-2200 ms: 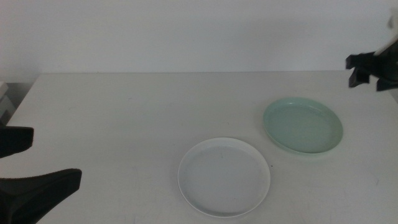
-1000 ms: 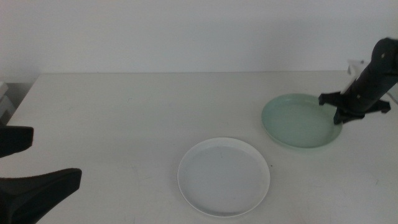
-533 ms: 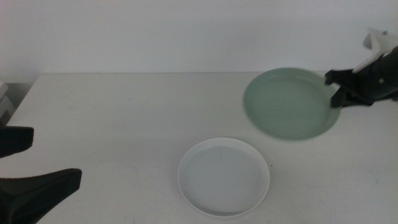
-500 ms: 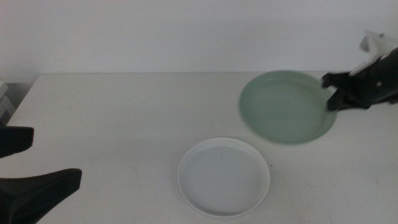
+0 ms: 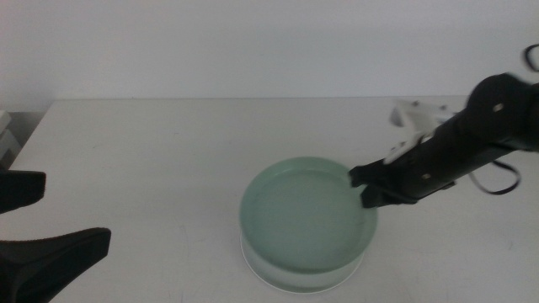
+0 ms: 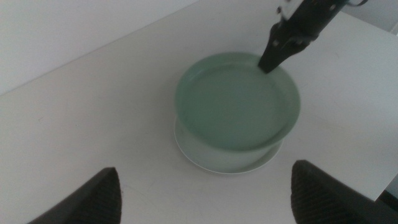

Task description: Stack the three bowls on top of each other.

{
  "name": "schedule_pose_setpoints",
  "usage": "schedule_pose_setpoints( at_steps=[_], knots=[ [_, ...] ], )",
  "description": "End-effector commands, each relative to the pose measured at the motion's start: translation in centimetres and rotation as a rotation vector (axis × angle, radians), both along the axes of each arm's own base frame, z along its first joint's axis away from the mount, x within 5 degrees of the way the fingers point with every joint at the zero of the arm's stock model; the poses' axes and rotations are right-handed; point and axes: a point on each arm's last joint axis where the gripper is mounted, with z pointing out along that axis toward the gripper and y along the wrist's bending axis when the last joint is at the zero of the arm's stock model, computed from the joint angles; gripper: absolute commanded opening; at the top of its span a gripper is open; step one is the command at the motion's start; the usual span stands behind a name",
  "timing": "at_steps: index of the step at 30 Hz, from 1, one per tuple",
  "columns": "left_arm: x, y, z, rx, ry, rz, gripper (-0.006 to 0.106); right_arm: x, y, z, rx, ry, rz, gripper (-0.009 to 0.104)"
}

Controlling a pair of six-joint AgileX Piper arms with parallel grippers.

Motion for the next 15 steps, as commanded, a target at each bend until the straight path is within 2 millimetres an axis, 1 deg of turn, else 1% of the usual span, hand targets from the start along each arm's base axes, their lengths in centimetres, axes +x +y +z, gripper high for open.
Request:
schedule_pose_setpoints(
  at_steps=[1, 4, 7, 9, 15],
  knots=[
    [0.2, -0.2, 1.3, -0.065, -0.056, 0.000, 0.105, 0.2, 1.1, 1.2, 0.033, -0.082, 0.000, -0.001],
    [0.1, -0.2, 1.1, -0.057, -0.045, -0.002, 0.105, 0.3, 2.2, -0.3, 0.012, -0.047, 0.032, -0.001],
    [0.1, -0.2, 1.1, -0.050, -0.036, -0.003, 0.105, 0.6, 2.3, -1.5, -0.003, -0.016, 0.034, -0.001],
    [0.1, -0.2, 1.0, -0.049, -0.034, -0.004, 0.105, 0.7, 2.3, -1.9, -0.018, -0.017, 0.041, -0.001],
    [0.1, -0.2, 1.0, -0.049, -0.034, -0.004, 0.105, 1.2, 2.2, -1.8, -0.026, -0.068, 0.032, -0.001]
  ],
)
